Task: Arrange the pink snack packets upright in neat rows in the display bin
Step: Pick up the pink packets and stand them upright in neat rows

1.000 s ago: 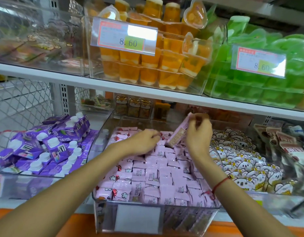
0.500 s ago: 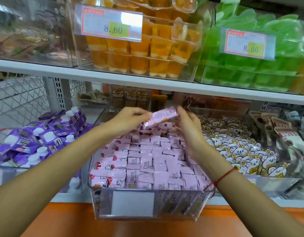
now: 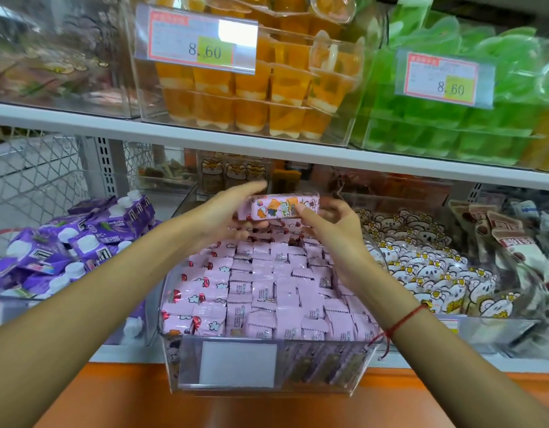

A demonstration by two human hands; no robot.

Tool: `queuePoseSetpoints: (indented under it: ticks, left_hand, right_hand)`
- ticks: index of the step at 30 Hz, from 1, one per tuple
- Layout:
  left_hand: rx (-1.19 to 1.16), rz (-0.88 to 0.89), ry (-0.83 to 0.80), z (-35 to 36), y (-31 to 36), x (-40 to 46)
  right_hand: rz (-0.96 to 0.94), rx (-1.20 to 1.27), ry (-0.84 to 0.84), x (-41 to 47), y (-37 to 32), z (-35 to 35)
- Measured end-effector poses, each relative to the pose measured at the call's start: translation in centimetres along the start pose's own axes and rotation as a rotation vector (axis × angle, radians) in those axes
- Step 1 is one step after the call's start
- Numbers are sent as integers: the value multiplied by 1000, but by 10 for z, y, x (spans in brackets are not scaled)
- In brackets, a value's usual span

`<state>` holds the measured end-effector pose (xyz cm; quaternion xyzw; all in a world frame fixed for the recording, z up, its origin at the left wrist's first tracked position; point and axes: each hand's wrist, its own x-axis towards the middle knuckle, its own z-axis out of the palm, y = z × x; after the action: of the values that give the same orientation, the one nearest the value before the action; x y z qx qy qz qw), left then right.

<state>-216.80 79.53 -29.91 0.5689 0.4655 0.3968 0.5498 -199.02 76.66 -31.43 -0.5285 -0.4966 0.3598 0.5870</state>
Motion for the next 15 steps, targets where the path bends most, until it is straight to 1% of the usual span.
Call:
queuePoseSetpoints:
  ticks: [3,4,6,7,9,11,13,15]
  left_hand:
    - [97,78,96,1,2,2]
    - [140,109,135,2,2,2]
    - [248,188,204,7,4,3]
    - [307,225,237,11,4,3]
    - [432,270,289,20,7,3]
    - [509,303,289,28,8,5]
    - [499,328,252,35,10,7]
    - [488,323,208,36,9,11]
  right_hand:
    - [-37,-137,23,1,1,-3]
    - [-95,-240,38,2,1,-5]
    - [-286,-490,70,4,3,-8]
    - [-386,-594,60,4,3,-9]
    - [-535,-744,-28,4,1,-7]
    - [-633,-876,-83,4,1,-6]
    - [-661,-918,-48,6,0,-8]
    - [-555,-811,22,9,-2,-12]
